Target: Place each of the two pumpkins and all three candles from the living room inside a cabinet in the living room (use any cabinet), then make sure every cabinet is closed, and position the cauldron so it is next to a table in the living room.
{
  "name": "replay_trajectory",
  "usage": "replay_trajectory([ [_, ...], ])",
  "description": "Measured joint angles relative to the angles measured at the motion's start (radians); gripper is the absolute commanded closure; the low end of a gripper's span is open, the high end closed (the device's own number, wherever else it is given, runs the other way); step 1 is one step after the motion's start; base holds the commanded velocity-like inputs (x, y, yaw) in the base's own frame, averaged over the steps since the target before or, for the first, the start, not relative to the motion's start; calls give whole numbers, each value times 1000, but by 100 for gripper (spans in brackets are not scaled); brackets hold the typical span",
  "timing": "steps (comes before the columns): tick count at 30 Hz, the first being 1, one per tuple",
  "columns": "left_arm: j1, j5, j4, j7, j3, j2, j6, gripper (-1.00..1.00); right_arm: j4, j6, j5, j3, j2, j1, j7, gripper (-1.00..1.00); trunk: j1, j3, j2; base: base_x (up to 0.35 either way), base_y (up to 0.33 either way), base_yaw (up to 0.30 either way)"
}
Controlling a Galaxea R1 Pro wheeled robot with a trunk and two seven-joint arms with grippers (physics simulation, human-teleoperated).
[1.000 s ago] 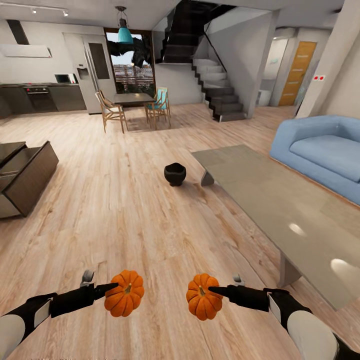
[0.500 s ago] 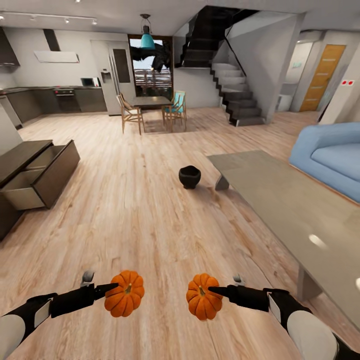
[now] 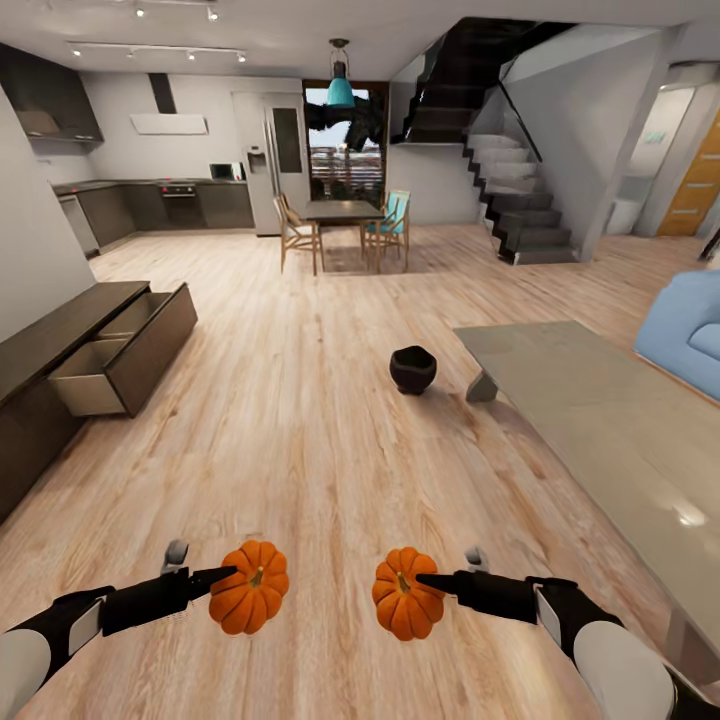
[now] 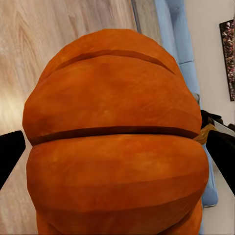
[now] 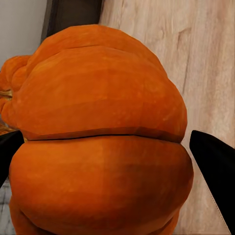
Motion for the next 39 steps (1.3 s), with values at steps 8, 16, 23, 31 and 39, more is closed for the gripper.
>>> replay_trajectory([
  [8,0,0,0,0,-1,0,0,100,1,0,0,2,0,0,0,100,0,9,0,335,0,214],
  [16,0,0,0,2,0,0,0,100,0,0,1,2,0,0,0,100,0,18,0,335,0,214],
  [23,0,0,0,3,-2,0,0,100,0,0,2,2,0,0,0,100,0,27,0,337,0,214],
  [31,0,-1,0,6,-1,-1,0,100,1,0,5,3,0,0,0,100,0,32,0,337,0,113],
  [39,0,-1,-1,8,-2,-2,0,100,2,-16,1,2,0,3,-11,100,0,33,0,337,0,2],
])
